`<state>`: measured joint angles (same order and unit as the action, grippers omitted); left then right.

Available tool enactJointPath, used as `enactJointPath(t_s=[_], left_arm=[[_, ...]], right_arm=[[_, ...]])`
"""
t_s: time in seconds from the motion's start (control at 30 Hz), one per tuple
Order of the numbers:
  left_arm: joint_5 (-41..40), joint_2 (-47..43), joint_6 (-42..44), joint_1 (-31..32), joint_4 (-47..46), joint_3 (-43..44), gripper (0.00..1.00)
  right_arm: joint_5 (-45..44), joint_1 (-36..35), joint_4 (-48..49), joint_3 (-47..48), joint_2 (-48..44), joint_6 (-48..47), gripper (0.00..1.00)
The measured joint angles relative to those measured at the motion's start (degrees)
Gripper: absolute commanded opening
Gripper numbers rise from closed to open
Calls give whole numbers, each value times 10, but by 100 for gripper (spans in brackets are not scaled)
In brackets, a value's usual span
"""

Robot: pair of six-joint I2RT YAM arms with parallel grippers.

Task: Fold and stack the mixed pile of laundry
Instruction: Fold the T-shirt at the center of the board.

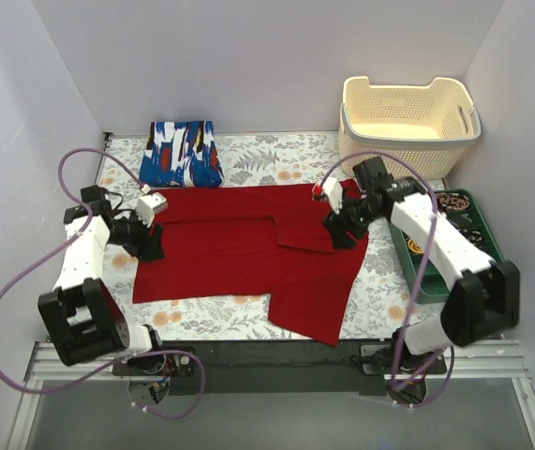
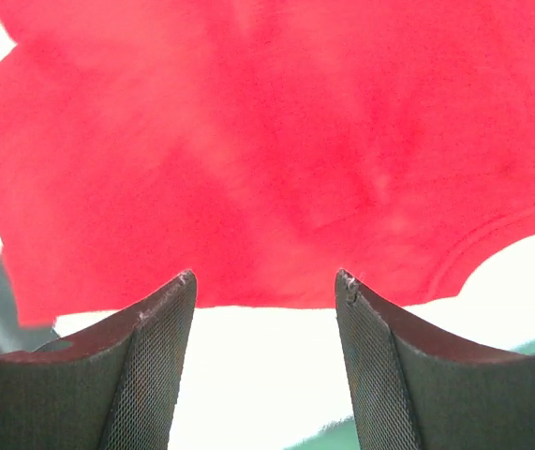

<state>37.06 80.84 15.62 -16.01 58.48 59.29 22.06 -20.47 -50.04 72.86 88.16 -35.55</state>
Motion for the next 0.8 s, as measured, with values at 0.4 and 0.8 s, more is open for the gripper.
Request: enactJointPath(t_s=[0.4,0.8], left_arm=[[-6,-83,93,-53,85,-83,51],[-28,-90,60,-53,42,-113,51]], right_arm=[[-72,-193,-14,-307,-158,-66,58],[-155,-328,73,-335,-165,-46,55]])
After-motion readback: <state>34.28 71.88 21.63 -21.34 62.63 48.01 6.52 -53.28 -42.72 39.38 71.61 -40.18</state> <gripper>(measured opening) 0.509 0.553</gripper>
